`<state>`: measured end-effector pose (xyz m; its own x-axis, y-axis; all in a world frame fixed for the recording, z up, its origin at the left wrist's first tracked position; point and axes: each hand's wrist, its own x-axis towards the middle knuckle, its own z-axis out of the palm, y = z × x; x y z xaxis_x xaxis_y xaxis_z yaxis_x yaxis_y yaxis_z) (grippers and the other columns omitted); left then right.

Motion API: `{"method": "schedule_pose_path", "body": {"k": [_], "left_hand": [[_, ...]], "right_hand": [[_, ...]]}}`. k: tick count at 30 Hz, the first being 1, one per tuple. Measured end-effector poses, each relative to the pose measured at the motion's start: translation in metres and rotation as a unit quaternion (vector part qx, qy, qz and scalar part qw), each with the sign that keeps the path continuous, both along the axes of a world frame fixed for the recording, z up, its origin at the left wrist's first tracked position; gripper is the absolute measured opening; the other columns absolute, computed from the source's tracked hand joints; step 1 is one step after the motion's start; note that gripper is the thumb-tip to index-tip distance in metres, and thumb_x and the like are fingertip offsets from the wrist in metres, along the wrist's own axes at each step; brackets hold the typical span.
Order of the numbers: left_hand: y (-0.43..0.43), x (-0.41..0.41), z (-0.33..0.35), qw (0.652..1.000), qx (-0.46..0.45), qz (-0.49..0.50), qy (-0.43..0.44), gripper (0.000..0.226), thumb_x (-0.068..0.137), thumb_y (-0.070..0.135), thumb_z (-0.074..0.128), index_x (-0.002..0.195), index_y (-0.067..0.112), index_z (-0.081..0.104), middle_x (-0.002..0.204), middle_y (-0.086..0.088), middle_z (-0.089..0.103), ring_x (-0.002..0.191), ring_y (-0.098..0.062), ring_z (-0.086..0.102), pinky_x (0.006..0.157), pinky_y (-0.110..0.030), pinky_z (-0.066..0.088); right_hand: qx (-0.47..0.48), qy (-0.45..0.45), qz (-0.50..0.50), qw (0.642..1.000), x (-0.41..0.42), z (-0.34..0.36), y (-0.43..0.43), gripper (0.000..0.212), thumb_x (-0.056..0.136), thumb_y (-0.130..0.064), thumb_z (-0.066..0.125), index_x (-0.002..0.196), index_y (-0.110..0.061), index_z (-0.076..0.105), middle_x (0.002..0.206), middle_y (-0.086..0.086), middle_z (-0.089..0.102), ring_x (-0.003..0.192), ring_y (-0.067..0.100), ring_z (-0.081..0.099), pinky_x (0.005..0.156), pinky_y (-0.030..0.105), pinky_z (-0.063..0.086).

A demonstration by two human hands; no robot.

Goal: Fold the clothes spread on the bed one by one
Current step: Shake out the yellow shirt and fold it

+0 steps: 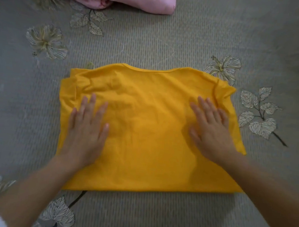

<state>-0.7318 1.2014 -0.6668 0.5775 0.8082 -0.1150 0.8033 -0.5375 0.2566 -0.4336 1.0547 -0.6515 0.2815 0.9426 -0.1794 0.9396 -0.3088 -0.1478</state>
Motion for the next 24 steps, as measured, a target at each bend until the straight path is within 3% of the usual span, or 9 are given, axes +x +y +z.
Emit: {"method": "schedule_pose_path", "body": {"k": [1,3,5,7,11,14,20,24], "left_hand": [[-0.020,-0.006,-0.007,1.000,-0.010,-0.004,0.018,0.060,0.096,0.046,0.023,0.152,0.023,0.020,0.161,-0.007,0.005,0.148,-0.024,0.001,0.117,-0.047,0.004],[-0.044,-0.022,-0.017,0.998,-0.031,0.039,0.042,0.064,0.094,0.053,0.018,0.152,0.026,0.016,0.161,-0.006,0.004,0.148,-0.025,0.000,0.117,-0.049,0.004],[-0.052,-0.032,-0.019,0.994,-0.038,0.083,0.054,0.068,0.093,0.056,0.017,0.153,0.025,0.013,0.161,-0.009,0.003,0.148,-0.028,0.000,0.117,-0.050,0.002],[-0.054,-0.029,-0.017,0.992,-0.040,0.105,0.055,0.071,0.091,0.057,0.016,0.153,0.023,0.010,0.160,-0.012,0.002,0.148,-0.029,-0.002,0.117,-0.050,-0.001],[-0.070,-0.007,-0.011,0.991,-0.056,0.120,0.022,0.070,0.091,0.058,0.017,0.153,0.028,0.003,0.160,-0.011,-0.007,0.147,-0.028,-0.011,0.115,-0.051,-0.006],[-0.092,-0.013,-0.016,0.984,-0.082,0.155,0.037,0.070,0.089,0.064,0.012,0.152,0.036,-0.001,0.160,-0.006,-0.013,0.146,-0.031,-0.016,0.113,-0.059,-0.005],[-0.110,-0.051,-0.022,0.983,-0.079,0.155,0.065,0.072,0.086,0.071,0.014,0.150,0.043,-0.003,0.159,-0.002,-0.018,0.145,-0.028,-0.020,0.111,-0.062,-0.005],[-0.122,-0.067,-0.018,0.983,-0.086,0.146,0.066,0.072,0.084,0.071,0.014,0.149,0.045,-0.002,0.159,0.000,-0.018,0.145,-0.023,-0.022,0.111,-0.060,-0.007]], "right_hand": [[-0.031,-0.009,0.020,0.999,-0.005,-0.008,-0.010,0.061,0.097,-0.047,0.025,0.152,-0.022,0.018,0.161,0.001,0.007,0.149,0.019,-0.001,0.118,0.043,0.002],[-0.067,-0.007,-0.046,0.997,0.001,-0.020,-0.024,0.060,0.099,-0.052,0.016,0.153,-0.028,0.005,0.162,-0.002,-0.002,0.148,0.016,-0.009,0.119,0.042,-0.005],[-0.062,0.010,-0.166,0.984,0.017,-0.023,-0.032,0.065,0.096,-0.057,0.012,0.154,-0.027,0.003,0.162,0.000,-0.003,0.148,0.017,-0.009,0.119,0.044,-0.006],[-0.043,0.026,-0.214,0.976,0.025,-0.020,-0.036,0.070,0.093,-0.058,0.012,0.154,-0.024,0.005,0.162,0.001,-0.003,0.148,0.017,-0.010,0.118,0.048,-0.006],[-0.018,-0.001,-0.071,0.997,-0.003,-0.009,-0.051,0.065,0.095,-0.054,0.019,0.153,-0.026,0.011,0.161,-0.001,0.003,0.148,0.019,-0.003,0.118,0.045,-0.003],[-0.077,-0.017,0.019,0.997,-0.022,-0.016,-0.089,0.063,0.095,-0.054,0.016,0.153,-0.029,0.009,0.161,0.002,0.004,0.148,0.021,-0.002,0.118,0.044,-0.001],[-0.103,0.017,-0.032,0.994,-0.039,-0.022,-0.146,0.065,0.095,-0.058,0.012,0.153,-0.029,0.004,0.162,0.004,-0.002,0.148,0.021,-0.007,0.118,0.044,-0.001],[-0.097,0.036,-0.036,0.994,-0.071,-0.012,-0.177,0.067,0.094,-0.057,0.020,0.151,-0.024,0.020,0.159,0.009,0.013,0.146,0.024,0.006,0.114,0.046,0.010]]}}
